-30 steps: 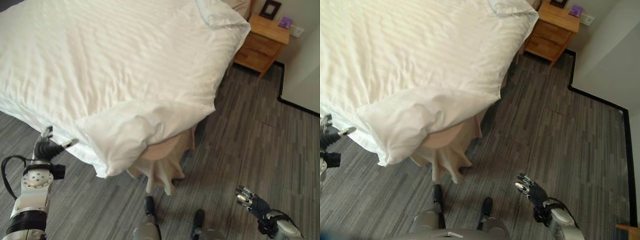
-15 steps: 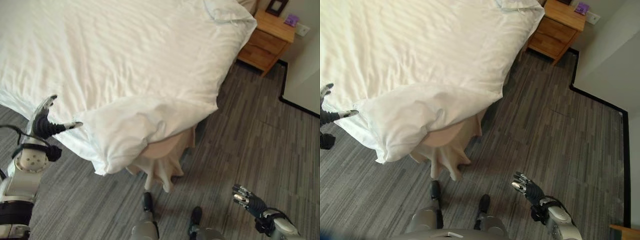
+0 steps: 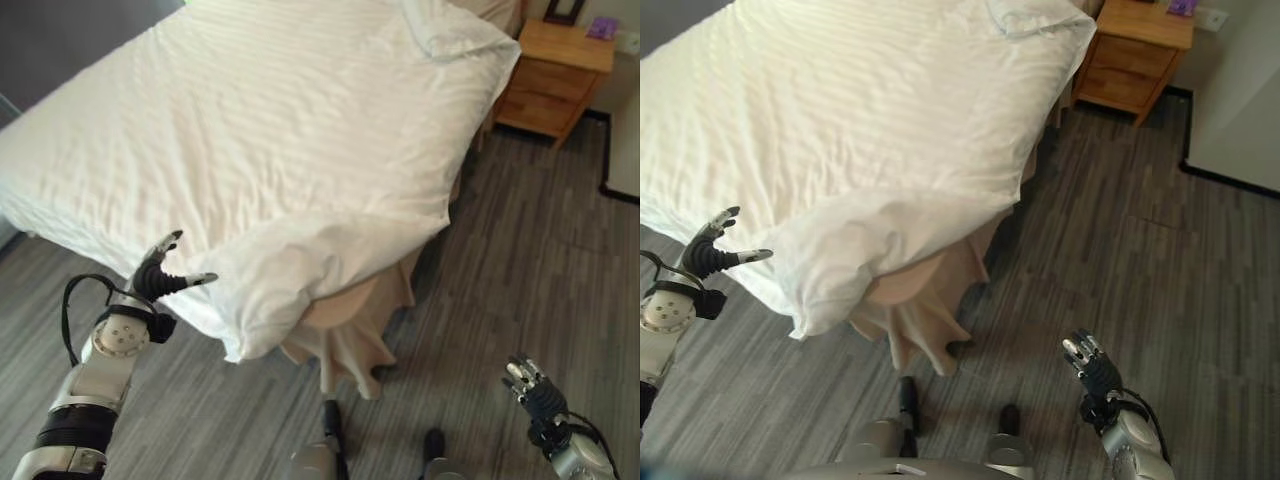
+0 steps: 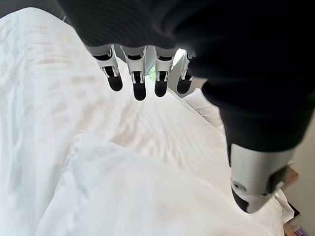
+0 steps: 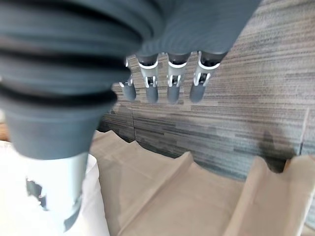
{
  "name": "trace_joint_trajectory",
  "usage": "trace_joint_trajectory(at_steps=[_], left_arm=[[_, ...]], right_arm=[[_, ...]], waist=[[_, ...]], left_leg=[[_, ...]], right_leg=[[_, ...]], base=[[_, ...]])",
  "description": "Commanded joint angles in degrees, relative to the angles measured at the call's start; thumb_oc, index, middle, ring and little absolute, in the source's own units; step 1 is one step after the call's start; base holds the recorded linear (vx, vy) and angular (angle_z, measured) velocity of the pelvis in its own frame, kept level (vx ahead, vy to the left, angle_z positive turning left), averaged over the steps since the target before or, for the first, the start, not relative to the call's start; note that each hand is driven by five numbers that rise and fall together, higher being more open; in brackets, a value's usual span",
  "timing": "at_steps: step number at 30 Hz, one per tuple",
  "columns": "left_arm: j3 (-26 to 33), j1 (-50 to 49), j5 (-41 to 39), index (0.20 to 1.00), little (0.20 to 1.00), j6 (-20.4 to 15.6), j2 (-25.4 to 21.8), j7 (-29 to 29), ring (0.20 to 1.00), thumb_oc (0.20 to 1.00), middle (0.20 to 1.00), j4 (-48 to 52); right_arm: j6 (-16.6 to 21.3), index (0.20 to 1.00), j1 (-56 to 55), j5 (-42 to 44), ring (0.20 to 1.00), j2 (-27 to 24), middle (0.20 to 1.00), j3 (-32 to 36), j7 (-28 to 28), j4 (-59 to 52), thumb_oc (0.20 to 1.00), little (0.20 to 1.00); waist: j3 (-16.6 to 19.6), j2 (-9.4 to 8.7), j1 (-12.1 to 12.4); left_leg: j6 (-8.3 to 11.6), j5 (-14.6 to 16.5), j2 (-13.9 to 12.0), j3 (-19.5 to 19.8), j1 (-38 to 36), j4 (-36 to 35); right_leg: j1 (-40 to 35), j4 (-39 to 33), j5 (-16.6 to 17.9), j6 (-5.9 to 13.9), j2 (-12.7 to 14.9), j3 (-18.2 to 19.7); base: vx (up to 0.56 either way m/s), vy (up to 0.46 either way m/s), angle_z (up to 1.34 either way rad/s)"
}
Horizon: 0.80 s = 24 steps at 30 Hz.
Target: Making the bed.
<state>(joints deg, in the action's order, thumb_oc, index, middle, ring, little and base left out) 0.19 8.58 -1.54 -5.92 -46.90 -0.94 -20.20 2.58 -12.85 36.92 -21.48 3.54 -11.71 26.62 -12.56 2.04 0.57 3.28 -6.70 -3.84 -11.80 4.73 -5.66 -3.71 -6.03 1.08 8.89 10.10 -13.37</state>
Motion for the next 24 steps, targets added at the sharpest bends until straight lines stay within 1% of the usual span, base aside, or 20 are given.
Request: trace_joint_trajectory(at_steps=[1,3,4,6,10,12,13,14,15,16,18,21,24], left_arm=[[1.4,2.2,0.4,1.0,1.0,-1.9,-0.4,0.5,1.0,1.0,1.0,-0.8],[1.0,1.5,1.5,1.0,1.0,-2.1,-0.2,1.6,1.0,1.0,1.0,4.1],[1.0,1.4,1.5,1.0,1.0,-2.1,-0.2,1.6,1.0,1.0,1.0,4.1],[0.1,1.5,1.2,1.0,1.0,-2.6,0.3,2.7,1.0,1.0,1.0,7.3],[-1.6,2.3,1.5,1.0,1.0,-2.6,0.7,3.6,1.0,1.0,1.0,8.9],[-3.3,4.1,2.0,1.0,1.0,-2.3,1.9,3.4,1.0,1.0,1.0,8.2],[-4.4,5.9,4.5,1.0,1.0,-1.1,2.6,2.2,1.0,1.0,1.0,6.8],[-4.6,6.1,4.5,1.0,1.0,-1.2,2.7,2.1,1.0,1.0,1.0,6.7],[-5.2,7.4,7.0,1.0,1.0,-0.2,2.8,0.9,1.0,1.0,1.0,6.2],[-6.0,8.7,7.6,1.0,1.0,0.6,3.7,0.6,1.0,1.0,1.0,4.7],[-5.8,8.8,7.7,1.0,1.0,0.9,4.0,0.5,1.0,1.0,1.0,4.4],[-4.9,8.5,10.3,1.0,1.0,1.9,4.4,-0.4,1.0,1.0,1.0,4.1],[-4.7,8.5,11.0,1.0,1.0,2.1,4.7,-0.5,1.0,1.0,1.0,4.0]], right_arm=[[1.4,1.0,-1.1,0.0,1.0,-0.9,1.0,0.2,-1.1,-2.3,1.0,1.0],[1.2,1.0,-1.5,0.0,1.0,0.4,1.0,-0.1,-1.6,-2.6,1.0,1.0],[1.2,1.0,-1.5,0.0,1.0,0.4,1.0,-0.1,-1.6,-2.6,1.0,1.0],[1.1,1.0,-1.7,-0.6,1.0,0.9,1.0,-0.4,-2.0,-2.0,1.0,1.0],[0.8,1.0,-1.8,-1.1,1.0,1.1,1.0,-1.0,-2.3,-1.6,1.0,1.0],[0.7,1.0,-1.5,-1.2,1.0,1.1,1.0,-1.7,-2.4,-1.3,1.0,1.0],[0.4,1.0,-1.5,-1.5,1.0,1.0,1.0,-2.6,-2.6,-1.4,1.0,1.0],[0.4,1.0,-1.4,-1.5,1.0,1.0,1.0,-2.5,-2.6,-1.3,1.0,1.0],[0.1,1.0,-1.5,-1.8,1.0,0.8,1.0,-2.9,-2.5,-1.6,1.0,1.0],[-0.5,1.0,-1.4,-1.8,1.0,0.6,1.0,-3.1,-2.5,-1.9,1.0,1.0],[-0.8,1.0,-1.5,-1.8,1.0,0.7,1.0,-2.9,-2.6,-2.3,1.0,1.0],[-1.4,1.0,-2.5,-1.9,1.0,0.6,1.0,-2.4,-2.9,-3.1,1.0,1.0],[-1.5,1.0,-2.7,-2.0,1.0,0.5,1.0,-2.2,-2.9,-2.8,1.0,1.0]], waist=[[4.3,0.92,-1.2],[4.6,0.55,-1.2],[4.6,0.54,-1.2],[4.8,0.24,-1.3],[5.0,-0.09,-1.4],[5.1,-0.29,-1.6],[5.1,-0.54,-1.8],[5.0,-0.53,-1.7],[5.0,-0.68,-1.8],[5.0,-0.96,-2.0],[4.9,-1.08,-2.0],[4.8,-1.43,-2.0],[4.7,-1.53,-2.1]], left_leg=[[1.03,-3.6,-1.2,0.7,2.0,0.7],[0.77,-2.8,-1.1,0.3,1.1,0.7],[0.77,-2.8,-1.1,0.3,1.1,0.7],[0.57,-2.1,-0.9,0.3,0.4,0.7],[0.39,-1.6,-0.8,0.0,0.1,0.7],[0.32,-1.4,-0.8,-0.1,-0.2,0.7],[0.24,-1.3,-0.8,-0.1,-0.2,0.7],[0.24,-1.3,-0.8,-0.1,-0.2,0.7],[0.19,-1.2,-0.9,-0.1,-0.3,0.7],[0.13,-1.0,-0.9,-0.3,-0.4,0.7],[0.11,-1.0,-1.0,-0.4,-0.4,0.7],[0.03,-0.6,-1.0,-0.5,-0.7,0.7],[0.02,-0.5,-1.1,-0.5,-0.7,0.7]], right_leg=[[1.0,1.0,0.5,-1.33,-2.4,1.7],[1.2,1.0,0.9,-0.95,-2.2,2.0],[1.2,1.0,0.9,-0.95,-2.2,2.1],[1.2,1.0,1.1,-0.62,-2.1,2.4],[1.3,1.0,1.3,-0.39,-2.0,2.7],[1.4,1.0,1.4,-0.32,-1.9,2.8],[1.4,1.0,1.5,-0.29,-1.9,2.9],[1.4,1.0,1.5,-0.29,-1.9,2.9],[1.5,1.0,1.5,-0.21,-1.9,3.1],[1.6,1.0,1.6,-0.17,-1.8,3.2],[1.6,1.0,1.6,-0.15,-1.9,3.2],[1.8,1.0,1.6,-0.06,-2.0,3.4],[2.0,1.0,1.7,-0.03,-2.0,3.5]], base=[[0.03,0.03,-0.1],[0.04,0.036,-0.19],[0.03,0.025,-0.14],[0.02,0.021,-0.06],[0.0,0.0,0.0],[0.0,0.0,0.0],[0.0,0.0,0.0],[0.0,0.0,0.0],[0.0,0.0,0.0],[0.01,0.0,-0.05],[0.01,-0.001,-0.1],[0.02,0.005,-0.14],[0.0,0.0,0.0]])
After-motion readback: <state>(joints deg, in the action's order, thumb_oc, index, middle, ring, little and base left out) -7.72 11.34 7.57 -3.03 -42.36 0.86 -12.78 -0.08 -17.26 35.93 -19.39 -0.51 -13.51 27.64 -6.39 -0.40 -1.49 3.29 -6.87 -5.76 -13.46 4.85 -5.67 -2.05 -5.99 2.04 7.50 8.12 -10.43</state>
